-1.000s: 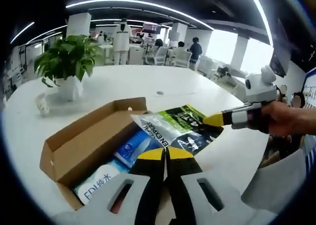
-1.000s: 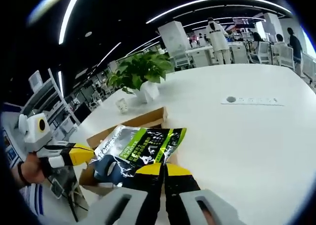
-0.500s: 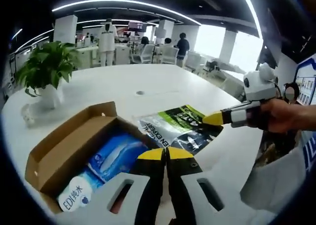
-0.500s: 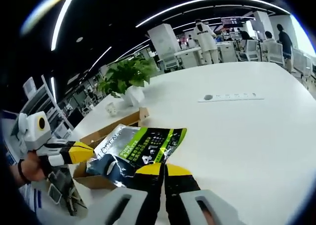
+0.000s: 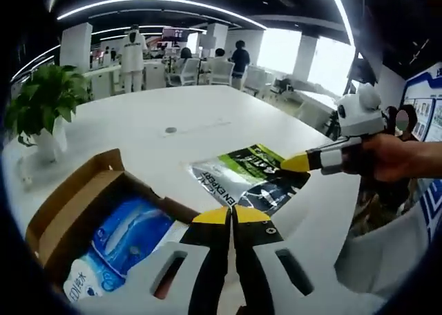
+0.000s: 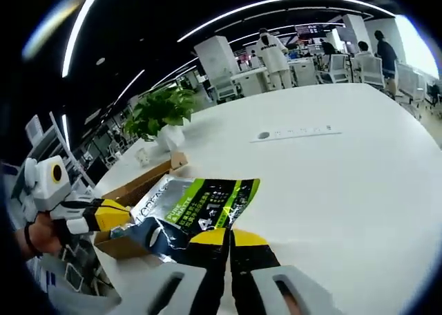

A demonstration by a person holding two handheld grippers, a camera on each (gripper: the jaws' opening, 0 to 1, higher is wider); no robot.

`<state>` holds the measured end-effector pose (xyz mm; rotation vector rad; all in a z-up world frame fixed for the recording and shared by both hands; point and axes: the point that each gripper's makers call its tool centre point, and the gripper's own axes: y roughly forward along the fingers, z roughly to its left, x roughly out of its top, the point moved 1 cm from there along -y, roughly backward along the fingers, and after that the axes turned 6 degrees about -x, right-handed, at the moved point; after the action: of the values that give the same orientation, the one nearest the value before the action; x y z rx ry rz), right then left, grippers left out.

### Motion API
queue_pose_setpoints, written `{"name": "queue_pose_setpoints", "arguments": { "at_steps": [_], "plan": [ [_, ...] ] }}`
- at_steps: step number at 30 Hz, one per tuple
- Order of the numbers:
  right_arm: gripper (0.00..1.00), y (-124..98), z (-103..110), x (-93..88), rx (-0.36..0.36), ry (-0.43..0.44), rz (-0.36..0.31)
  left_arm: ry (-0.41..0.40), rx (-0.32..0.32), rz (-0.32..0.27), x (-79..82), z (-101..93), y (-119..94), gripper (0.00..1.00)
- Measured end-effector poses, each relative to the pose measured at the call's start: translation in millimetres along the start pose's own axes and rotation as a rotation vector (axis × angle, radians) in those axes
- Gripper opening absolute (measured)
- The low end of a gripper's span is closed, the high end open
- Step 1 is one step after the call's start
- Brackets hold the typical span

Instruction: Operate the shoe box by opening the lid, removing the specified soft item, and placing it in the target area until the item is outside and the box remains undamaged.

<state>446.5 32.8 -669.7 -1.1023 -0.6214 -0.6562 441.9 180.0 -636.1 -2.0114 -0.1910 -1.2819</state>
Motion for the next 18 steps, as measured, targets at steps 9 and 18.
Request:
{"name": "queue_pose_setpoints", "arguments": {
  "at_steps": [9,18],
  "plan": [
    [0.00,3,-13,-3.5,-0.008,0.020,0.001,0.000,0.001,0.018,-3.4,-5.7,12,0.00],
    [0.00,10,-29,-16.0,-0.020,0.009,0.036,-0.010,0.001,0.047,-17.0,-11.1,29,0.00]
  ]
}}
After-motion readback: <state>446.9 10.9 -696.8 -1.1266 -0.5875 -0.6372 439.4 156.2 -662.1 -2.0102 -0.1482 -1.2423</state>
